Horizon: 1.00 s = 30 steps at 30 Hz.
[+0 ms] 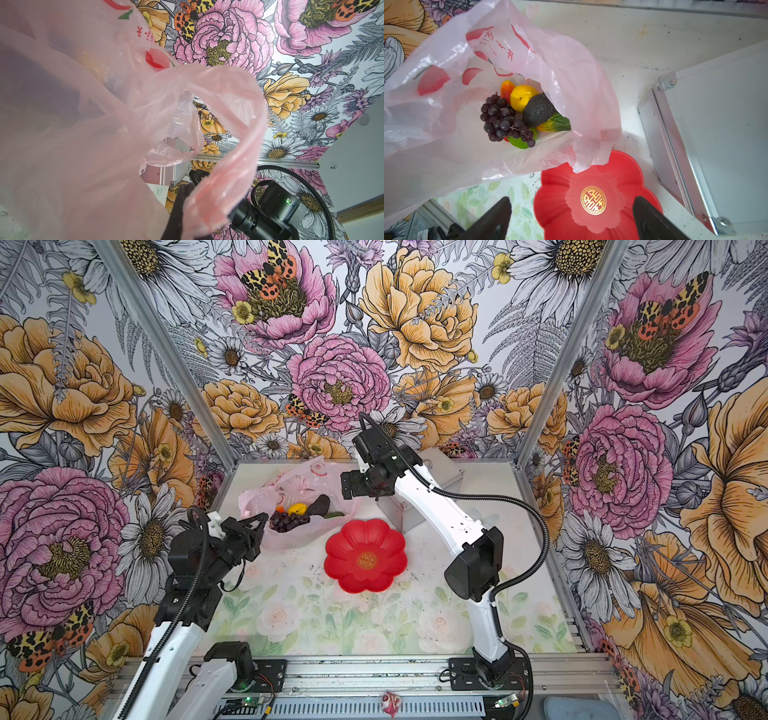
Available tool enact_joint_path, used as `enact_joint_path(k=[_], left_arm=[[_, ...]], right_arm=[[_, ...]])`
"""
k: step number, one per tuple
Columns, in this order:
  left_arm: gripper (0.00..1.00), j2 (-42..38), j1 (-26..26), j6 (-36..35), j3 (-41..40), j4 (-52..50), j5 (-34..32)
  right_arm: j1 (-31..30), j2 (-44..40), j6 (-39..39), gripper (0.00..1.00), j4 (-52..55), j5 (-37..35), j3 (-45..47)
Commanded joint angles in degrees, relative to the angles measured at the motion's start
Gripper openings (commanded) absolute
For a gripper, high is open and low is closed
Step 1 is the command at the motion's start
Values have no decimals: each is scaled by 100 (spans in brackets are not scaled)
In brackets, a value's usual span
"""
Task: Place the fruits into the plastic bag
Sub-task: Pick up the plastic bag from the top-center of the table.
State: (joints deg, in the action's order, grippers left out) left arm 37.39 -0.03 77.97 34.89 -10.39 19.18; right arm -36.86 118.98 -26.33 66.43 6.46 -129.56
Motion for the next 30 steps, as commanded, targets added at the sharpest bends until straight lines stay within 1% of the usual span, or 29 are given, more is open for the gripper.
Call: enact_joint_path(k=[1,3,4,6,7,9,11,12,15,17,19,20,21,24,25,29,30], left_arm=[[0,-125,-62,-107,-25,-76,65],[0,-113,-58,-118,-18,-96,75],[0,-111,-54,-132,-5,-115,80],[0,-92,-49,-161,24,-138,80],[0,-76,-52,-169,34,-154,93],[0,-41,-57,-199,76,-171,112],[1,2,-59,-326,197,-306,153],[6,23,-58,-430,274,-430,172],[31,126,-124,-1021,815,-1194,218],[54,213,-223,-1607,1309,-2067,191],[72,297,-368,-2041,1821,-2840,165],[80,361,-443,-2249,2090,-3222,153],[86,416,-508,-2427,2315,-3531,109],[97,671,-637,-2901,2950,-4343,8],[98,779,-657,-3018,3101,-4519,25],[99,1218,-618,-3406,3540,-5061,463],[99,1386,-516,-3587,3675,-5351,518]], right_arm=[[39,442,102,87,63,-39,-378],[56,672,106,84,63,-62,-674],[73,780,102,80,63,-72,-860],[91,966,103,72,63,-109,-1148],[105,1043,93,65,63,-110,-1285],[126,1148,46,42,63,-81,-1460],[140,1156,-8,11,63,-98,-1550],[136,1139,-16,1,63,-117,-1570],[143,996,-23,0,63,-184,-1581],[142,873,-12,0,63,-197,-1549],[153,750,-4,0,62,-176,-1508],[166,689,-12,0,63,-152,-1482],[162,651,-21,0,62,-139,-1468],[160,573,-88,0,63,-29,-1459],[162,561,-118,0,63,10,-1471],[162,582,-180,0,63,134,-1576],[164,591,-189,0,63,142,-1590]])
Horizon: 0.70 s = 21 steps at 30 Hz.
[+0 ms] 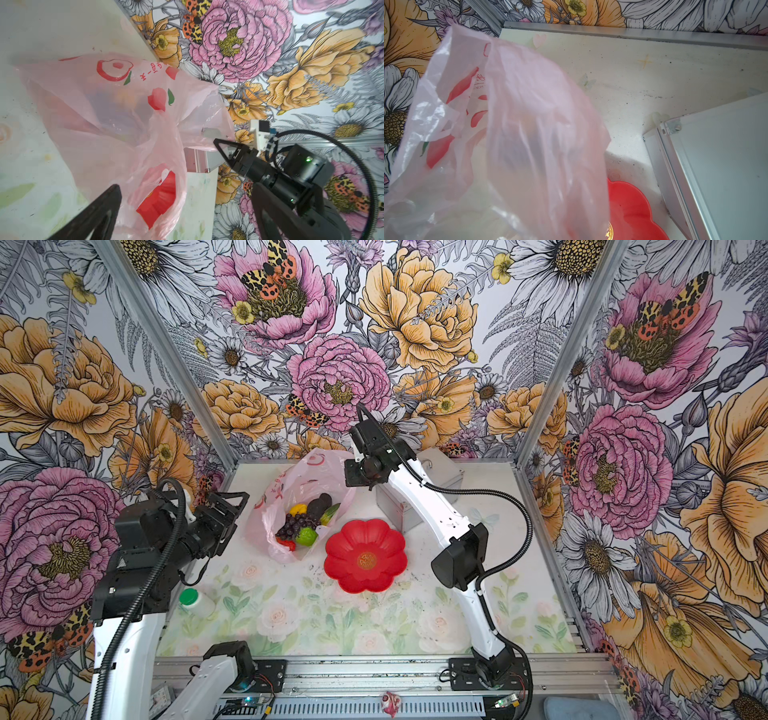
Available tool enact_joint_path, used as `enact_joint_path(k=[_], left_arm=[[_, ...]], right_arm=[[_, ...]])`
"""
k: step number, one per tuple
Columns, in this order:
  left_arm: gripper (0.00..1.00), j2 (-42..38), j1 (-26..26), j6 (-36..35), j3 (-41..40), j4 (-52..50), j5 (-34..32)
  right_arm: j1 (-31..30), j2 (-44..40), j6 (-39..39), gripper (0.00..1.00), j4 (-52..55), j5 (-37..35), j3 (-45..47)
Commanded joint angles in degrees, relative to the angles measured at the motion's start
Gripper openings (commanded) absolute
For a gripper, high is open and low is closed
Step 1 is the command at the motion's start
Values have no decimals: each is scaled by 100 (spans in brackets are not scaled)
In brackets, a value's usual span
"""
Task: Place the fruits into the plastic bag
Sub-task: Pick up the plastic bag from the top-center of the table.
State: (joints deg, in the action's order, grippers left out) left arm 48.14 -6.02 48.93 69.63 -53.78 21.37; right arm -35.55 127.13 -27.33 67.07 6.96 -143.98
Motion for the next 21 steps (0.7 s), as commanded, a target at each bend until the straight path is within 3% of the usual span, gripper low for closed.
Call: enact_joint_path(k=[1,6,10,13,21], left_arm=[[99,473,234,-899,373,-1355,271],[99,1086,1983,-1145,1066,-2417,-792],[99,1557,2883,-983,1350,-2418,-1167],[99,1959,3090,-1111,1589,-2444,-1433],[85,2819,3379,-1484,1879,-2427,-2038]], right_arm=[[39,-214,-97,0,-1,94,-172],[39,-180,-158,0,-1,191,-202],[31,-158,-200,0,-1,253,-207],[31,-160,-211,0,-1,284,-206],[-5,-261,-253,0,-5,301,-165]])
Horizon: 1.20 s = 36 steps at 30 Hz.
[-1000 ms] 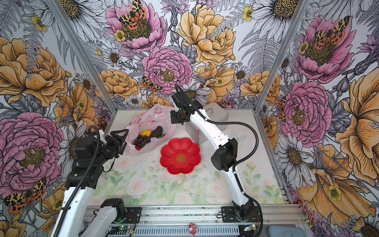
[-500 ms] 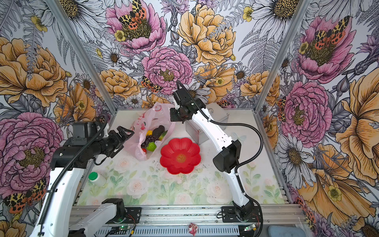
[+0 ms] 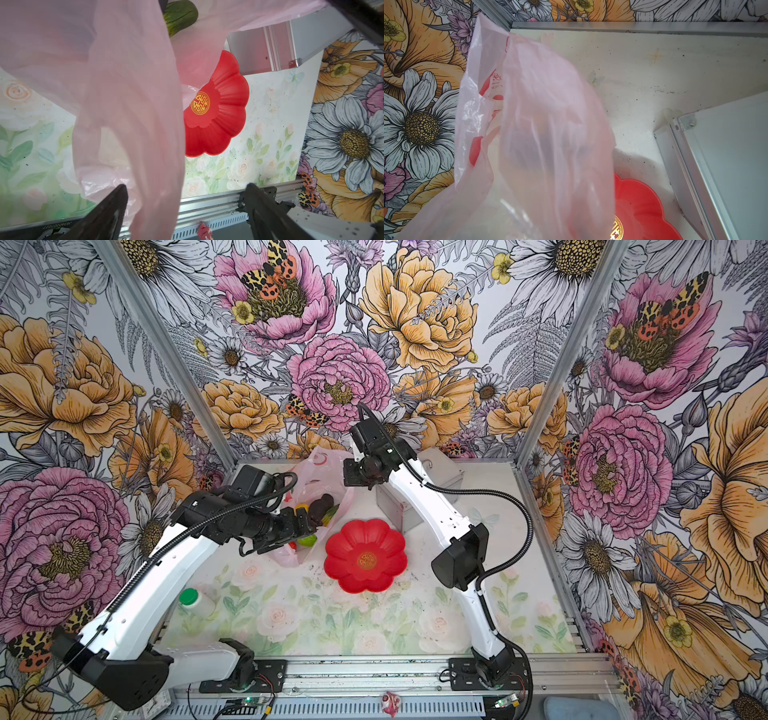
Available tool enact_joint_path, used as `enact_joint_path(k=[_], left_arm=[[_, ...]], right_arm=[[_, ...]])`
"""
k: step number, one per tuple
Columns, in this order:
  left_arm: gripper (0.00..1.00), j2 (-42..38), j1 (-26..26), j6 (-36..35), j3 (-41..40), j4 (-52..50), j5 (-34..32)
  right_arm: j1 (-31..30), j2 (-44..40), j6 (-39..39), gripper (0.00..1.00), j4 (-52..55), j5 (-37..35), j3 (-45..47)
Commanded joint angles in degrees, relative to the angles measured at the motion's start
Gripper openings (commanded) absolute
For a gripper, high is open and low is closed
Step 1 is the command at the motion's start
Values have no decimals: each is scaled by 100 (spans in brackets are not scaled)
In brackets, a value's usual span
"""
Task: Place the fruits into the plastic bag
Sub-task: Pick up the plastic bag from the top-center of the table.
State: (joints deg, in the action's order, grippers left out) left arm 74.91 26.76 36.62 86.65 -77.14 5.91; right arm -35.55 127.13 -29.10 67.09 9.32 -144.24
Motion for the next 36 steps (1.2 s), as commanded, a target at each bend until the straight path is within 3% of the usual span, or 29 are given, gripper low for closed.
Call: enact_joint_path(k=[1,2,4,5,7,8,12,16,22,29,36], left_arm=[[82,242,132,-303,234,-83,-583],[78,317,145,-333,279,-74,-667],[58,447,147,-383,365,-17,-902],[46,474,145,-410,386,19,-1018],[5,493,135,-434,502,42,-1285],[0,469,106,-441,583,42,-1354],[0,170,-294,-479,1276,41,-1193],[0,10,-1289,-638,2325,42,-657],[0,299,-2255,-979,3182,416,-283],[0,594,-2465,-704,3254,1057,86],[0,1129,-2466,-665,4016,1094,206]], right_arm=[[-13,-275,-76,0,-2,70,-139],[-20,-284,-76,0,-5,73,-135],[-39,-300,-101,0,-3,87,-136],[-40,-303,-109,0,-3,96,-138],[-40,-319,-138,0,-3,113,-171],[-40,-326,-152,0,-3,119,-209],[-1,-283,-186,0,-17,209,-804],[94,-24,-424,0,-451,442,-1928],[249,36,-921,0,-2015,822,-1967],[412,270,-1156,0,-2366,1215,-1965],[539,217,-1271,0,-2578,1239,-1967]])
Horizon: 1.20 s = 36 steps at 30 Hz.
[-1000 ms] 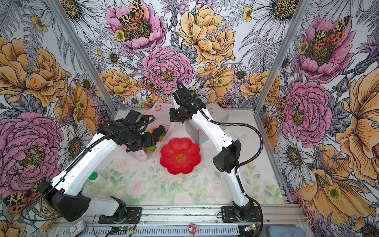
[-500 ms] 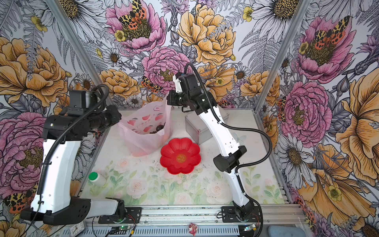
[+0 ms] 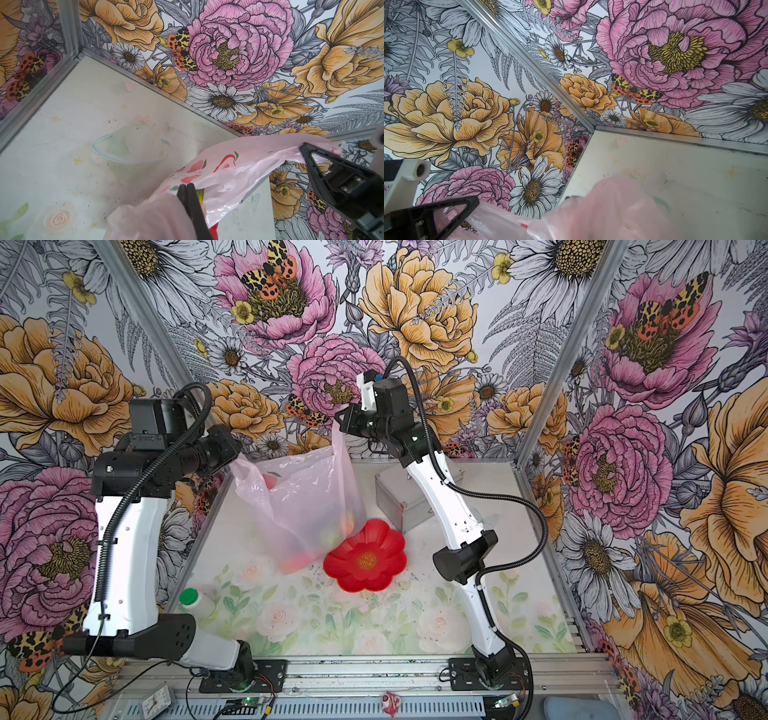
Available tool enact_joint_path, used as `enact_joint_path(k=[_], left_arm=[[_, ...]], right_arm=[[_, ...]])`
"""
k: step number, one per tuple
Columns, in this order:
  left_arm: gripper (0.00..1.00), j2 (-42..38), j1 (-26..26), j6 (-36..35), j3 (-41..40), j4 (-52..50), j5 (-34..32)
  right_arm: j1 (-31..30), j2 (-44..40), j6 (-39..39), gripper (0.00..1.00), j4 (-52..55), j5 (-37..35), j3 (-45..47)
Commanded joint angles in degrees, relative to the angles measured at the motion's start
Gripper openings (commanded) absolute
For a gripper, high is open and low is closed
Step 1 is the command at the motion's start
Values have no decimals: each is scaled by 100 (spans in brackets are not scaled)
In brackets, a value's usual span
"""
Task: Place the fruits into the plastic bag
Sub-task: Pick up the plastic bag from the top-center of the table, then place the plastic bag at the top-center of the table.
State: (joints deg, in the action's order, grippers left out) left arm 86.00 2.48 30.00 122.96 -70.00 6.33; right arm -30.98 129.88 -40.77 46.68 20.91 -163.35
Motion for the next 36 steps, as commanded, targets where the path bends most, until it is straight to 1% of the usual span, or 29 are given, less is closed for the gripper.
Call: enact_joint_path(k=[1,6,9,11,14,17,19,25,26,29,34,36], left_arm=[[0,94,-50,10,493,374,189],[0,557,-45,128,1076,373,411],[0,792,-4,114,1198,386,422],[0,905,35,55,1102,454,404],[0,1009,143,39,678,715,403],[0,1091,326,142,192,1156,456],[0,1237,481,210,106,1290,486],[0,1877,1083,241,561,1310,564],[0,2070,1176,252,644,1305,605],[0,2310,1435,296,829,1313,660],[0,2483,1640,287,908,1313,694],[10,2466,1644,281,867,1313,704]], right_arm=[[106,-64,-139,0,-579,81,-54],[271,-112,-335,0,-859,47,-56],[367,-50,-342,0,-928,22,-57],[426,45,-361,0,-916,87,-57],[511,239,-446,0,-906,273,15],[567,368,-580,0,-906,494,142],[576,395,-611,0,-906,571,237],[450,484,-720,0,-906,892,525],[398,520,-766,0,-906,947,541],[220,648,-932,0,-915,1111,536],[-23,805,-1034,0,-917,1289,538],[-22,836,-1114,1,-910,1360,552]])
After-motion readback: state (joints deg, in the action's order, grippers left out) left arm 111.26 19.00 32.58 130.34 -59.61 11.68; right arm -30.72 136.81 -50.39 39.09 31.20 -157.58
